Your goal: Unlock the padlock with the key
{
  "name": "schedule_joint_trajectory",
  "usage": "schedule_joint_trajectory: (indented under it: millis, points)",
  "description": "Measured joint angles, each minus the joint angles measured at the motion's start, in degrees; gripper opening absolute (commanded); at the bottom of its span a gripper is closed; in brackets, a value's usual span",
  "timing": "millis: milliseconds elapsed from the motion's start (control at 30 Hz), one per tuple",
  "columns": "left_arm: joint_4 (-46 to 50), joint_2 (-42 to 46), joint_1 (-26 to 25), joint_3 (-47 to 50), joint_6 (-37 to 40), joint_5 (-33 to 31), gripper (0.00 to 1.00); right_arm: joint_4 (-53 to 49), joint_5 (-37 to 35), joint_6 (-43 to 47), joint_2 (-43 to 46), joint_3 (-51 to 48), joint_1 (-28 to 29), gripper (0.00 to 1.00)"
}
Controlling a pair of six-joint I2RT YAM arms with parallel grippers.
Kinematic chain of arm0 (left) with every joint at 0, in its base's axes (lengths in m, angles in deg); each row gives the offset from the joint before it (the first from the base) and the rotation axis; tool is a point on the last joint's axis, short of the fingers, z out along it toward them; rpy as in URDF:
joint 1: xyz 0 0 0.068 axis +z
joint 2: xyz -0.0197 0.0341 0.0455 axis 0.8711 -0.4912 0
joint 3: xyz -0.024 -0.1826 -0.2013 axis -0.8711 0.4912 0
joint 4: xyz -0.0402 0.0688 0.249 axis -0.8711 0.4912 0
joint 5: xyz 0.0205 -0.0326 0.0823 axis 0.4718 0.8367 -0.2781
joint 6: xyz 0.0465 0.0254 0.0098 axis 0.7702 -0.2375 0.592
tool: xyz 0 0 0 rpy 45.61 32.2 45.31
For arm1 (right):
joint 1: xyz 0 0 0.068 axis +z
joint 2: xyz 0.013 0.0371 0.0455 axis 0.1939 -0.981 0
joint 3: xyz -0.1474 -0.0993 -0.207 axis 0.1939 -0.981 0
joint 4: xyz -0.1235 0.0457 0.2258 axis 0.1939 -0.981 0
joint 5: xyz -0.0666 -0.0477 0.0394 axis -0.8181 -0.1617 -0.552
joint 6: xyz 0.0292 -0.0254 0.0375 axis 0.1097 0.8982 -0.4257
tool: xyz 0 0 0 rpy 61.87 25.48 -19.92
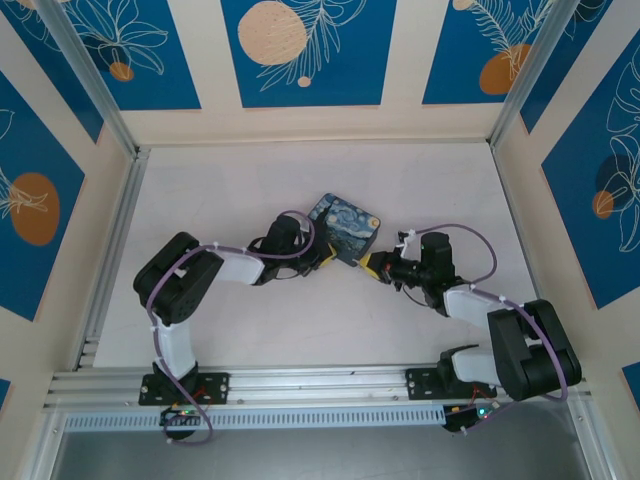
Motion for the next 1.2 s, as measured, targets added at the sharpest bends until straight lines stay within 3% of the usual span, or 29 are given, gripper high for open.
schedule_joint_trajectory:
  millis: [467,667,1200]
  points:
    - [0.68,0.63,0.00,-0.85,-3.80,1.90,0.00,3.54,-0.90,-1.09,-0.11,-0.68,3.65,0.00]
    - [0.72,0.66,0.00,-0.85,-3.82,1.99,0.00,5.03,-0.79,-1.01,-4.44,-0.50,4.39,0.00]
    - [1.27,4.63,0.00,-0.52,-3.78,1.97,0.00,9.64,3.37,0.26,-17.97,7.67,-2.10,0.00]
